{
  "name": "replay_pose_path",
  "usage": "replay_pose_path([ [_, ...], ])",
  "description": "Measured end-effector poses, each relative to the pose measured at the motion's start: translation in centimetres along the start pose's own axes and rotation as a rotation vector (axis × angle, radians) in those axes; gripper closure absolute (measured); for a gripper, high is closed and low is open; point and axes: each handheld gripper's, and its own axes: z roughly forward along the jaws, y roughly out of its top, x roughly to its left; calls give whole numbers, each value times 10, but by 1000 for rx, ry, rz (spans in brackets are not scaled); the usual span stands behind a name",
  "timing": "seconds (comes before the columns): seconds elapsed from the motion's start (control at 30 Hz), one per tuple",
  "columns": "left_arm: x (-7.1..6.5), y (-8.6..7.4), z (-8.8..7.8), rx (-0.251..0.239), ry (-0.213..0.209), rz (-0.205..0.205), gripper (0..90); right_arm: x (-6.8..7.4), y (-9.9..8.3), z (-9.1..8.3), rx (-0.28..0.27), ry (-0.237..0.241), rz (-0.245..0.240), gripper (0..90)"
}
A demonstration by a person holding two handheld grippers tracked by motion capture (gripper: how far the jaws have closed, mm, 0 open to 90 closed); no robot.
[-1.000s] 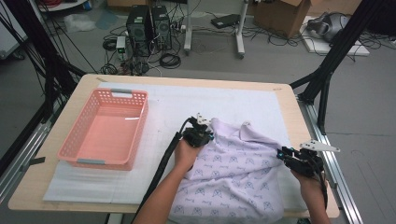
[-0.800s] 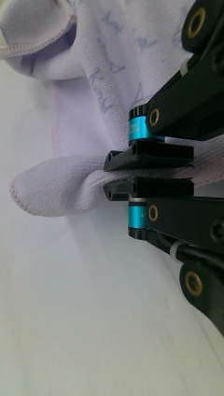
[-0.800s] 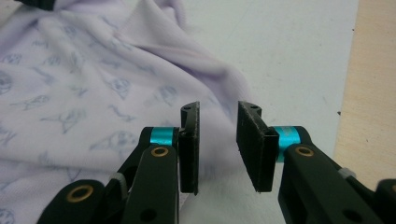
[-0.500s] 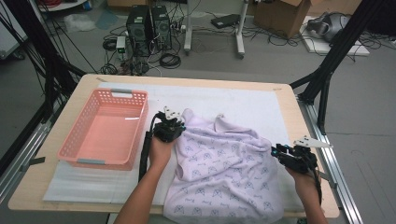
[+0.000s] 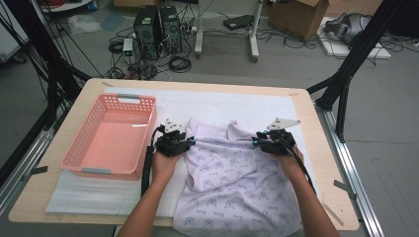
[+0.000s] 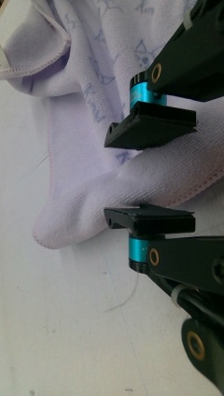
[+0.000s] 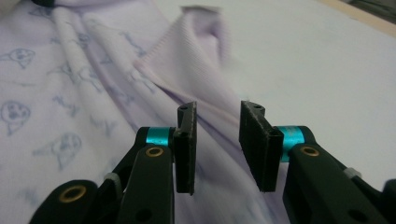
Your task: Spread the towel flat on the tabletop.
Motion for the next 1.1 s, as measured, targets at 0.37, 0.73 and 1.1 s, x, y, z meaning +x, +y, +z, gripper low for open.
replay_pose_path([
  [0.37,2,-3,-1,4,-15,-17,587,9,18,57,123,3,-71,854],
  [0.73,-2,-2,0,-6,-31,-17,562,-55,6,18,111,-249,159,871],
  [1.1,-4,-2,6,13,-35,-31,531,-93,-36,-24,94,-488,411,758],
])
